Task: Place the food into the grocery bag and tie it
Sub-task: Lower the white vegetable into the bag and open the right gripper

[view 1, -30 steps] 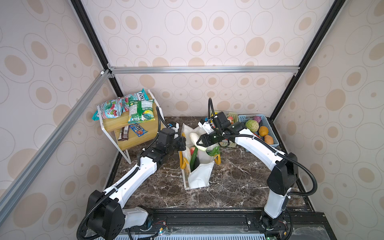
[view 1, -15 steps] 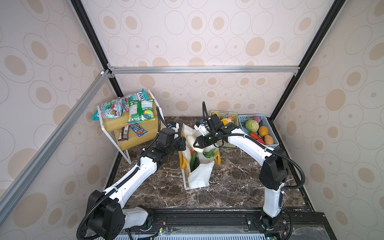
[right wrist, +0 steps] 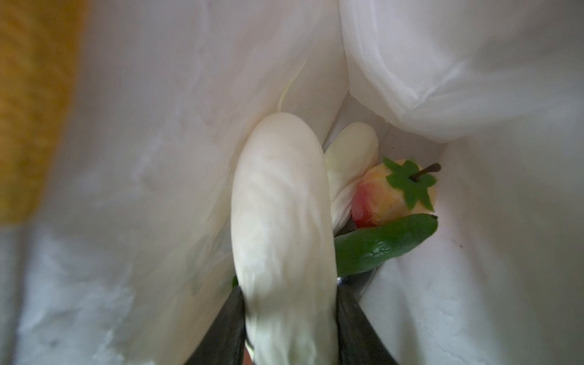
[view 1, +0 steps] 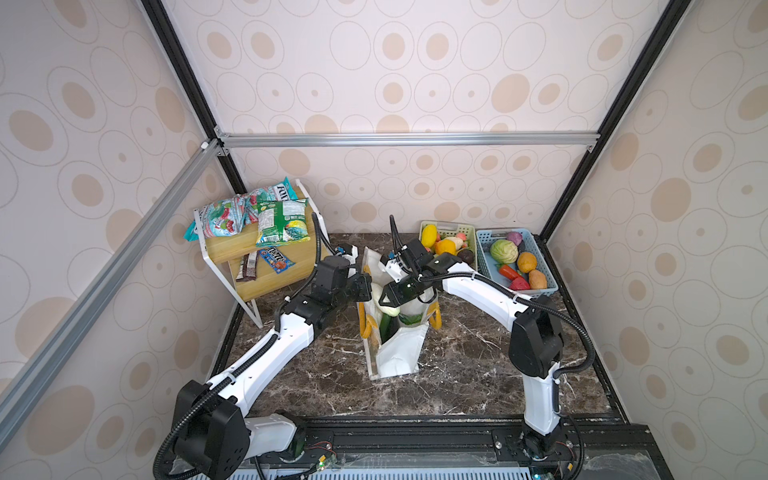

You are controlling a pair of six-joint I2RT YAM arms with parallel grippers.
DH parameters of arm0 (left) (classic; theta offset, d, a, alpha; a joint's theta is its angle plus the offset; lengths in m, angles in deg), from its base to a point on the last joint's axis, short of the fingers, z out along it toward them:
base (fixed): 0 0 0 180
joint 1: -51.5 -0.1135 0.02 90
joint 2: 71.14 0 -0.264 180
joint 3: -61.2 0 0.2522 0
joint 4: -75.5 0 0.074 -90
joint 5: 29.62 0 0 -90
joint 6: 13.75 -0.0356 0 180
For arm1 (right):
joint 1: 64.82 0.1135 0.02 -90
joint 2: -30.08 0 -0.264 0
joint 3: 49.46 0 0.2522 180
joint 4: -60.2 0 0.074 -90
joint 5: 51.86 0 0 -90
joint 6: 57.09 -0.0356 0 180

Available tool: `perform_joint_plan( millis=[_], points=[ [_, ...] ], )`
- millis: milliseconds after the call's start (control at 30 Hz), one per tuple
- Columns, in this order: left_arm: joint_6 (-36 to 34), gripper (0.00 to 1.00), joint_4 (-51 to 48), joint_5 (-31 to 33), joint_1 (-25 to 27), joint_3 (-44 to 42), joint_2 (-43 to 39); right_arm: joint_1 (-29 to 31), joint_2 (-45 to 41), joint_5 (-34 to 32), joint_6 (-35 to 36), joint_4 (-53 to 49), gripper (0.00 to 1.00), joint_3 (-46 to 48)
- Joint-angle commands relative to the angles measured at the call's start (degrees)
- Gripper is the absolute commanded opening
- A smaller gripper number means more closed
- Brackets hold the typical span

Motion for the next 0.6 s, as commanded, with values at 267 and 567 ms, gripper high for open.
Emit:
perform_joint_plan(
  millis=[267,567],
  points=[
    [-0.12,0.00,1.68,-0.28,0.14,0.54,-0.29,1.88,2.19,-1.31,1.06,-0.66,0.38,1.80],
    [0.07,0.00,1.43,-0.16,0.14,0.62,-0.62,2.28,6.22,-0.60,0.68,-0.56,0.38,1.10]
  ],
)
